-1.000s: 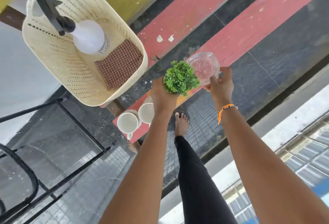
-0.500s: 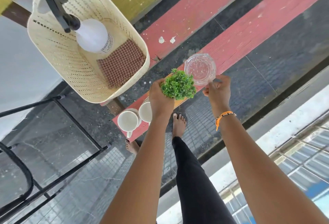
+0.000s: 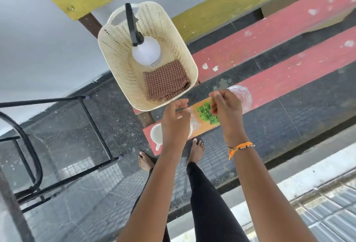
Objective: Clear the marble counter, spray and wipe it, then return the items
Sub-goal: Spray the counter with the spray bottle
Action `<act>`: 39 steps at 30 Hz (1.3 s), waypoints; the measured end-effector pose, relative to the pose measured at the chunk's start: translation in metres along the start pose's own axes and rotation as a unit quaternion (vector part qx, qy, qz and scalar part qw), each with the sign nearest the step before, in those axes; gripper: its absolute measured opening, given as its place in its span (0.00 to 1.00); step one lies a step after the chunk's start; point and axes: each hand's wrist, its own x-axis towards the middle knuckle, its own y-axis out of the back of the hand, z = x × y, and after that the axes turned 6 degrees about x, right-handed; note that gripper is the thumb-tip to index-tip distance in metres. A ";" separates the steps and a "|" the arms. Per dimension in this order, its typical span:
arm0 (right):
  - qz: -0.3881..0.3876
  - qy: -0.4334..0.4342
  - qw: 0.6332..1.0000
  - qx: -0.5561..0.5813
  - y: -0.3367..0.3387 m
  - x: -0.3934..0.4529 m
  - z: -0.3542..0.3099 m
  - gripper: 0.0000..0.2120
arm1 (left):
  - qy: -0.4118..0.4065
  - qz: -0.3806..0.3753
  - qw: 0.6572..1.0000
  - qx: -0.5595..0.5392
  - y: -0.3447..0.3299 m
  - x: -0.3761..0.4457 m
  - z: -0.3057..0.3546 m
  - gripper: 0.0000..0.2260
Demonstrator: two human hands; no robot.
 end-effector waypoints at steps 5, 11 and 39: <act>-0.131 0.037 0.990 -0.024 -0.066 0.016 -0.036 0.07 | 0.022 0.087 0.996 -0.016 0.037 0.016 -0.001 0.10; -0.180 0.120 0.970 -0.114 -0.145 0.062 -0.052 0.09 | 0.023 0.152 0.988 -0.035 0.069 0.044 -0.002 0.08; -0.279 0.376 0.866 -0.175 -0.186 -0.123 -0.091 0.10 | -0.007 0.244 0.935 -0.257 0.204 -0.069 -0.035 0.09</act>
